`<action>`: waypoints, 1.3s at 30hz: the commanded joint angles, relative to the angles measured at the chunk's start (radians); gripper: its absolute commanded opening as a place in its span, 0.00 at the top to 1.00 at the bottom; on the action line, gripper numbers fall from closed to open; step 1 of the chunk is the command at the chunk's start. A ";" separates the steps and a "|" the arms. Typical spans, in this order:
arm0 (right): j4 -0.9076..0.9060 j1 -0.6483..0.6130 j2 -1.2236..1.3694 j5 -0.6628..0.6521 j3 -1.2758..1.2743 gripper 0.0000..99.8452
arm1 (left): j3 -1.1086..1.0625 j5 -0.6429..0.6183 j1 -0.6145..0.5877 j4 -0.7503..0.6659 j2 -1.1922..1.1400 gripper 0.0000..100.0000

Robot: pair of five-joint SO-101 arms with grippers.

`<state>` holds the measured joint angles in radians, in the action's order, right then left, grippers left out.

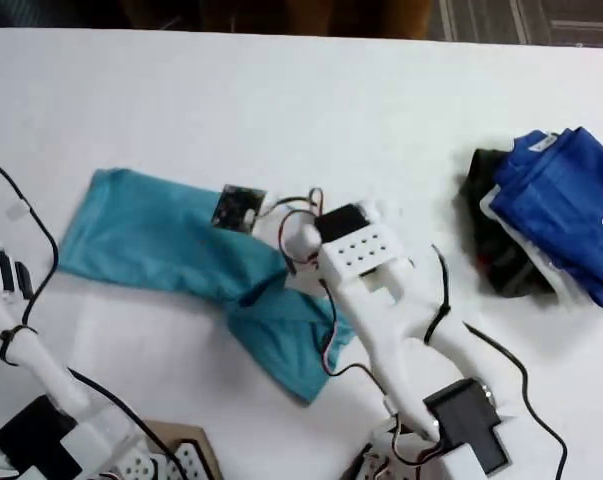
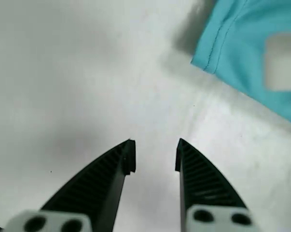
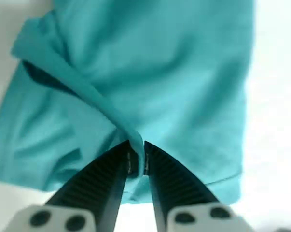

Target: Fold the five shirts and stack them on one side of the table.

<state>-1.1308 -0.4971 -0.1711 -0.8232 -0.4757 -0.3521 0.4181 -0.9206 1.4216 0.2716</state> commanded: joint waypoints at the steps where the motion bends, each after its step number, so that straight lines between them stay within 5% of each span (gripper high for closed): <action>1: 0.068 0.039 -0.002 0.003 0.038 0.98 | 0.047 -0.003 -0.008 -0.005 0.038 0.84; 12: 0.130 0.102 0.277 0.003 0.275 0.98 | 0.047 -0.002 -0.008 -0.005 0.040 0.84; 19: -0.085 0.088 0.446 0.002 0.526 0.97 | 0.047 -0.002 -0.005 -0.005 0.040 0.84; 22: -0.094 0.088 0.483 0.002 0.571 0.88 | 0.047 -0.002 -0.005 -0.005 0.040 0.84; 26: -0.108 0.087 0.484 0.002 0.583 0.76 | 0.047 -0.002 -0.008 -0.005 0.041 0.84; 39: -0.400 0.010 0.240 0.003 0.532 0.76 | 0.047 -0.002 -0.003 0.011 0.041 0.84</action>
<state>-1.4899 -0.4511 0.1880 -0.8462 0.0798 -0.3521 0.4196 -0.9206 1.4216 0.2716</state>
